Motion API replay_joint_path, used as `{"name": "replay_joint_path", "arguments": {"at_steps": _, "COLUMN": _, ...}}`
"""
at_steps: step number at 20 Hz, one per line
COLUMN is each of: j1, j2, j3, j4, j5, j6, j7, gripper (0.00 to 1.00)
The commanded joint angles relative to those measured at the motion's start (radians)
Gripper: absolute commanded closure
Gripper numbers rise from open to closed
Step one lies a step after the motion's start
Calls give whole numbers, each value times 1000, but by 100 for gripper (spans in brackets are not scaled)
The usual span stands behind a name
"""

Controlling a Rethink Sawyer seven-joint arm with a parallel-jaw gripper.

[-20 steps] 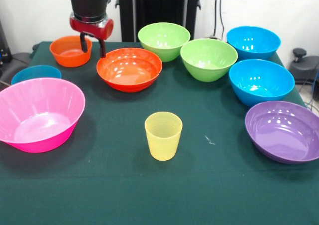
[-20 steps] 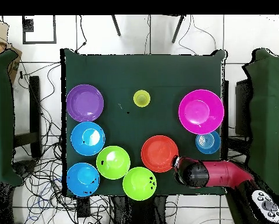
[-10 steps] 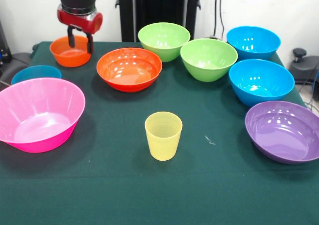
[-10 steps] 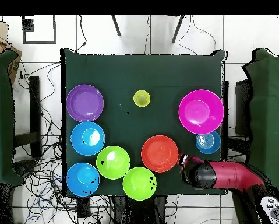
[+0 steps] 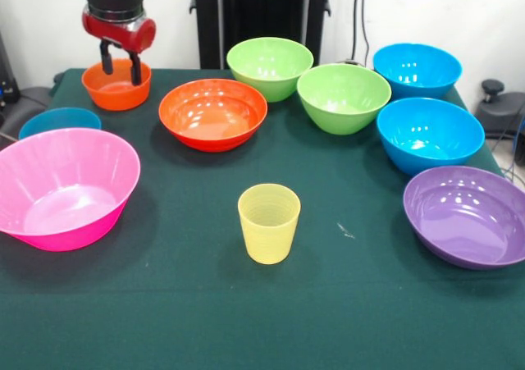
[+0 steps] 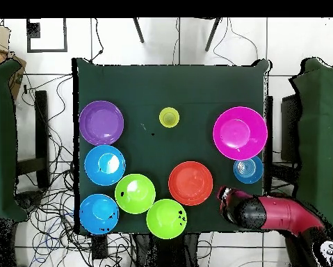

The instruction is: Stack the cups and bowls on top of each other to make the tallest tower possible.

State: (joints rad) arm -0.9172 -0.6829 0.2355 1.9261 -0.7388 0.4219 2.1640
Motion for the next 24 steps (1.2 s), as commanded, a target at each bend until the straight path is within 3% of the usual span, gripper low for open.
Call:
{"name": "replay_joint_path", "arguments": {"at_steps": 1, "j1": -5, "j2": 65, "j3": -3, "j4": 14, "j5": -43, "j6": -19, "j7": -35, "gripper": 0}}
{"name": "replay_joint_path", "arguments": {"at_steps": 14, "j1": 25, "j2": 115, "j3": -80, "j4": -5, "j5": -74, "j6": -51, "j7": 5, "gripper": 0}}
{"name": "replay_joint_path", "arguments": {"at_steps": 24, "j1": 36, "j2": 176, "j3": -79, "j4": -19, "j5": -64, "j6": -127, "j7": 27, "gripper": 0}}
